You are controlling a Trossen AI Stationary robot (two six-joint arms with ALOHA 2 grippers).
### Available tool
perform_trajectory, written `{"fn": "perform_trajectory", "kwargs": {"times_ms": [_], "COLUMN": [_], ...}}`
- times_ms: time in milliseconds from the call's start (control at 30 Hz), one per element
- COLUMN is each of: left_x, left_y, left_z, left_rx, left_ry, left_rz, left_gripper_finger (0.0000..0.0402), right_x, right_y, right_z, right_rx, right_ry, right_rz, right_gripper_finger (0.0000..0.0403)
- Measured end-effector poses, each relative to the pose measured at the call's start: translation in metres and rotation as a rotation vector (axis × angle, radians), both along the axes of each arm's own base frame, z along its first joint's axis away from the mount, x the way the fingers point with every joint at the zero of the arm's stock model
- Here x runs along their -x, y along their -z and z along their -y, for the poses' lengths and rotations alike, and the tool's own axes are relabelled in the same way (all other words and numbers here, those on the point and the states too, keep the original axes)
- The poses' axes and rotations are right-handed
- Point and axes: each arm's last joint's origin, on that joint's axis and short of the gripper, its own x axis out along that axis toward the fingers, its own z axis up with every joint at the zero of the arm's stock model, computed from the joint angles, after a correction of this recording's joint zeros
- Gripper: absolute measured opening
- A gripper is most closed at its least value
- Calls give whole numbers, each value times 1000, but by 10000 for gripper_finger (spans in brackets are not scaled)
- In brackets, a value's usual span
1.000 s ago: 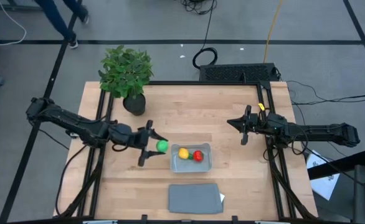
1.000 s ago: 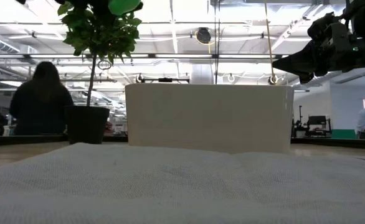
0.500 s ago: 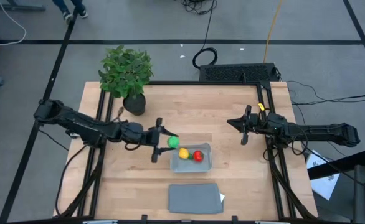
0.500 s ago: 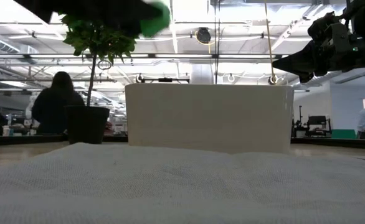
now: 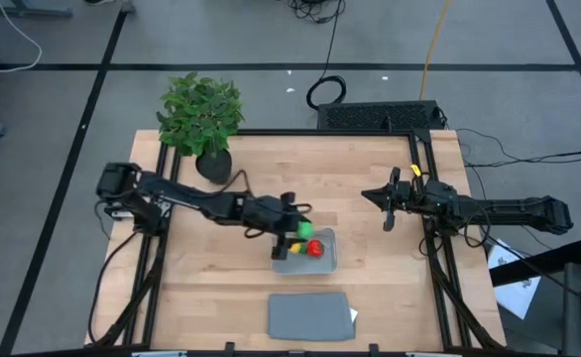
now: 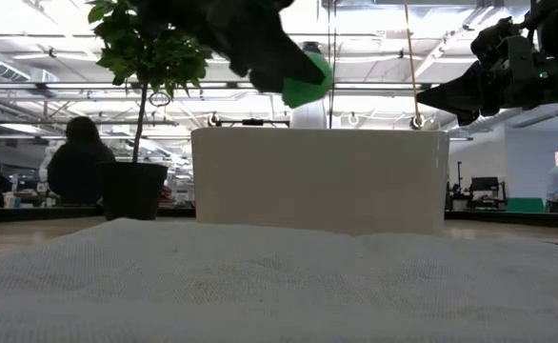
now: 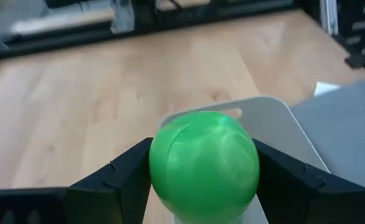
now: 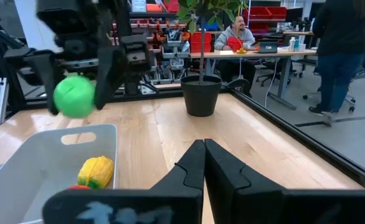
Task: Pick and placing Produce into tupperware
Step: Put the green pear into the gray bin
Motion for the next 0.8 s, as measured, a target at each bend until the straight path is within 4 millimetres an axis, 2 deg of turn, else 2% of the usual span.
{"fn": "perform_trajectory", "kwargs": {"times_ms": [133,300,633,800], "left_x": [-15,-30,-35,-36], "left_y": [3,23,58,65], "left_z": [5,10,15,15], "left_rx": [-9,9,5,-4], "left_ry": [64,170,227,234], "left_rz": [-123,-221,-335,-352], "left_gripper_finger": [241,241,241,241], "right_x": [0,0,-1,-1], "right_y": [0,1,1,2], "right_z": [0,0,0,0], "right_rx": [5,7,6,6], "right_ry": [0,0,0,0], "right_rz": [-2,-7,-13,-16], "right_gripper_finger": [0,0,0,0]}}
